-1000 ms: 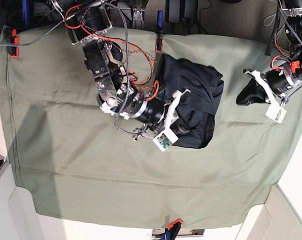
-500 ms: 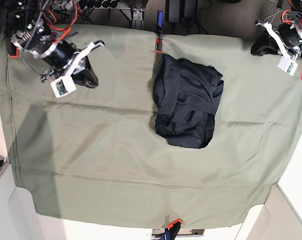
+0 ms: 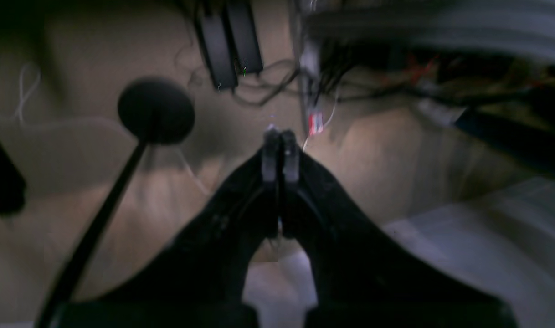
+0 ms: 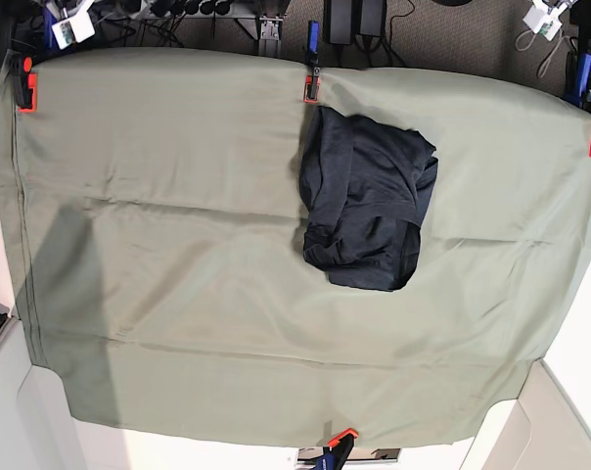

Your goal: Fold the T-shirt properly

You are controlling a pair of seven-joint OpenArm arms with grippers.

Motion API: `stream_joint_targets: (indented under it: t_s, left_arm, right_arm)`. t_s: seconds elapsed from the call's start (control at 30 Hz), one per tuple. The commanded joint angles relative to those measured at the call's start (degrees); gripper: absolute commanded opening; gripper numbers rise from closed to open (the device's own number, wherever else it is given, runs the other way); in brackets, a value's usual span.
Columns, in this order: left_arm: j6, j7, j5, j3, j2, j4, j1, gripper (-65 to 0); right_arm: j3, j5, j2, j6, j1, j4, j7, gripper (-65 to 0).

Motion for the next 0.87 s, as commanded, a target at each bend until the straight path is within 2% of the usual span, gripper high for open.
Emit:
stream_joint_targets:
  t_s: [0.0, 0.07, 0.23, 0.33, 0.4, 0.5, 0.63, 0.83]
  left_arm:
    - [-0.3, -0.2, 1.0, 1.0, -0.4, -1.0, 0.6, -65.0]
    - [-0.3, -1.0, 4.8, 4.9, -0.6, -4.5, -0.3, -65.0]
    - [7.3, -0.9, 17.5, 18.9, -0.9, -17.0, -7.3, -65.0]
    - [13.3, -1.0, 20.7, 27.5, -2.3, -26.4, -13.6, -65.0]
    - [15.0, -1.5, 21.7, 32.9, -2.9, -32.7, -18.3, -65.0]
    - [15.0, -2.3, 21.7, 40.5, -2.8, -41.8, -27.0, -65.0]
    - [15.0, -5.3, 21.7, 48.1, -0.3, -54.8, -38.4, -65.0]
    - [15.0, -7.4, 21.9, 52.6, 4.2, -70.4, -50.2, -65.0]
  right_arm:
    - [0.3, 0.5, 0.4, 0.4, -1.5, -0.6, 0.7, -65.0]
    - [0.3, 0.5, 0.4, 0.3, -2.2, -4.4, 0.9, -65.0]
    - [0.0, -0.3, 0.4, 0.3, -0.6, -17.7, 0.5, -65.0]
    - [-0.8, -3.8, 0.4, -2.1, 1.3, -26.2, -0.5, -65.0]
    - [-1.3, -6.7, 0.4, -3.5, 3.3, -32.1, -0.5, -65.0]
    - [-1.6, -10.2, 0.4, -4.8, 9.0, -41.6, -2.8, -65.0]
    - [-1.6, -11.8, 0.4, -4.8, 18.6, -54.1, -7.1, -65.0]
    - [-1.6, -11.7, 0.3, -4.8, 29.1, -63.5, -10.3, -65.0]
